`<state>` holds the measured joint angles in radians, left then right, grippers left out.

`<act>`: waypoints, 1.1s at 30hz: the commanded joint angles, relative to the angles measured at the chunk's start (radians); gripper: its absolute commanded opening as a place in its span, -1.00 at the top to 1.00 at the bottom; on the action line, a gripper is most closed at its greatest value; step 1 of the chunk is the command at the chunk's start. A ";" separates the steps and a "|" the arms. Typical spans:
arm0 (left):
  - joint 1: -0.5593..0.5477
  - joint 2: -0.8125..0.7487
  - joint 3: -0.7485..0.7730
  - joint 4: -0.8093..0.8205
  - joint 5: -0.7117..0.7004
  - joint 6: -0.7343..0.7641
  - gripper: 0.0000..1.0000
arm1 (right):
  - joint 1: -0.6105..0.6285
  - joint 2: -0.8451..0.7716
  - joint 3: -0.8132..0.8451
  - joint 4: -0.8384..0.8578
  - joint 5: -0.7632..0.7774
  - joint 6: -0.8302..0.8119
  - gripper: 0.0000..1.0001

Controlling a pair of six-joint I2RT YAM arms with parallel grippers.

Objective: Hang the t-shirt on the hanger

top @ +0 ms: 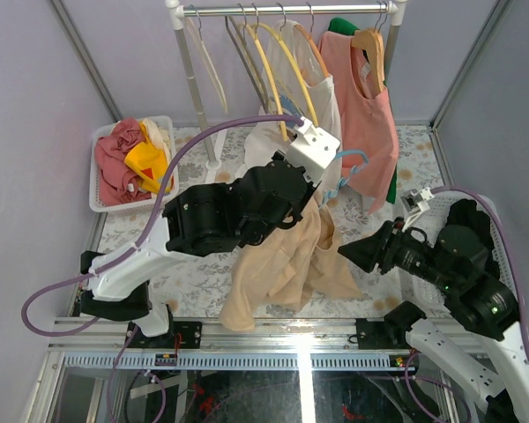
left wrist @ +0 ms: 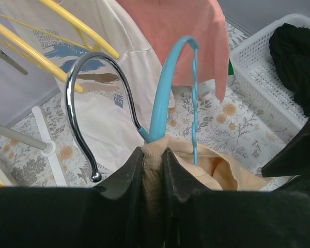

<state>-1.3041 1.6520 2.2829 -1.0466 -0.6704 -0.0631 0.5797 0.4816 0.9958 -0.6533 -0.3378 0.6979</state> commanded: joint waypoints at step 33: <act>0.041 -0.067 -0.098 0.160 0.087 0.009 1.00 | -0.004 0.093 -0.217 0.219 0.246 0.077 0.14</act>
<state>-1.2686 1.6207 2.1857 -0.9989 -0.5816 -0.0486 0.5797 0.5762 0.7868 -0.5133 -0.0963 0.7574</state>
